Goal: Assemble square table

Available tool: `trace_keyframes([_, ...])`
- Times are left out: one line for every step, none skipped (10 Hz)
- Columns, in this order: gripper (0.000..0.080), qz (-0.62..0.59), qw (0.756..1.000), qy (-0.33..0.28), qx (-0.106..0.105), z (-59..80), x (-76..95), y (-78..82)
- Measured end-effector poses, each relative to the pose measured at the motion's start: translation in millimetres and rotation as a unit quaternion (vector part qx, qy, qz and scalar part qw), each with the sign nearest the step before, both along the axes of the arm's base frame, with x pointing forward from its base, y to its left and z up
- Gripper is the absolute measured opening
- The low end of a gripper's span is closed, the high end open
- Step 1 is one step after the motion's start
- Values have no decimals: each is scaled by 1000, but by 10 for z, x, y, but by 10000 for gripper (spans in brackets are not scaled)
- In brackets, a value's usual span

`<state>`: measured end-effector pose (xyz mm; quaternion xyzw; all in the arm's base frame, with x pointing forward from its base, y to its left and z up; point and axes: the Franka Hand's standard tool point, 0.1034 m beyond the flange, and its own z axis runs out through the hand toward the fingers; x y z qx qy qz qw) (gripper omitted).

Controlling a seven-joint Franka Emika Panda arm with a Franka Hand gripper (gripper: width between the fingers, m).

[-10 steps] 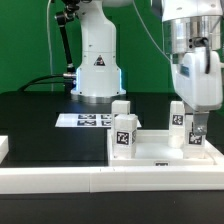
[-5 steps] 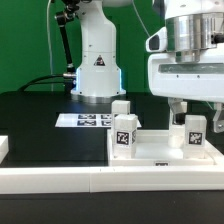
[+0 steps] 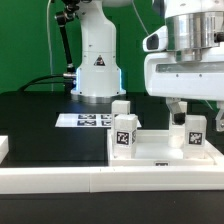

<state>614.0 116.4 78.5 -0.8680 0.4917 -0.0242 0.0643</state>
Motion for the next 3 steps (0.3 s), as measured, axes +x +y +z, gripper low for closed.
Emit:
trace_keyframes([649, 0, 1000, 0, 0, -1, 0, 0])
trace_keyframes([649, 0, 1000, 0, 0, -3, -1, -1])
trace_keyframes([649, 0, 1000, 0, 0, -4, -1, -1])
